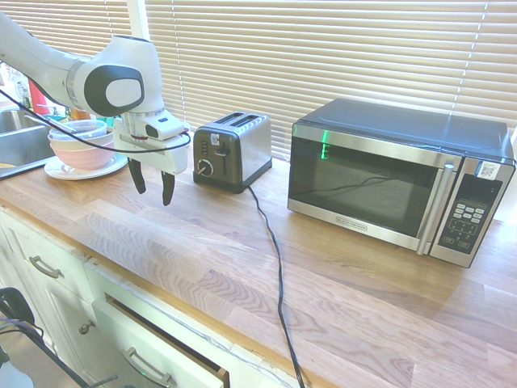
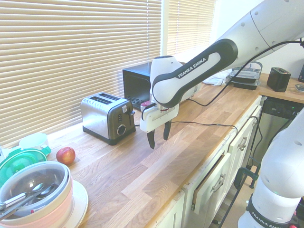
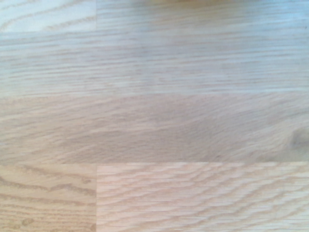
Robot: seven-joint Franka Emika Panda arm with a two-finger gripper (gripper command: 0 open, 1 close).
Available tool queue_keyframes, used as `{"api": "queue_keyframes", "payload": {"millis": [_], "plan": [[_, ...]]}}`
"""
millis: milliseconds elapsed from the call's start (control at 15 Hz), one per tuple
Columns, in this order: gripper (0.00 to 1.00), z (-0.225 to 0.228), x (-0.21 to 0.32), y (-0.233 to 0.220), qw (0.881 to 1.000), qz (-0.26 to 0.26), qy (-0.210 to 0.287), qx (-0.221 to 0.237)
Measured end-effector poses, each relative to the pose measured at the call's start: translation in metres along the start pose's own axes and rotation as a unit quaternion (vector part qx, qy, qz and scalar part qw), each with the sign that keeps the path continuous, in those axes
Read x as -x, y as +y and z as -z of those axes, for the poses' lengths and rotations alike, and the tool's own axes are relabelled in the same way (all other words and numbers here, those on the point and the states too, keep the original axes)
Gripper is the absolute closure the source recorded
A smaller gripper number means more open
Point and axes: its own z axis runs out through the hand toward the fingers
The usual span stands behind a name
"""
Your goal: Press the toaster
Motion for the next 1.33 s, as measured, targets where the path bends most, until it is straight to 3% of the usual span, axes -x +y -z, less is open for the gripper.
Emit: {"api": "queue_keyframes", "payload": {"millis": [1000, 1333], "plan": [[0.0, 0.024, -0.011, -0.006, 1.0, -0.02, 0.0, -0.001], [0.0, 0.074, -0.076, -0.019, 1.0, -0.022, -0.001, -0.013]]}}
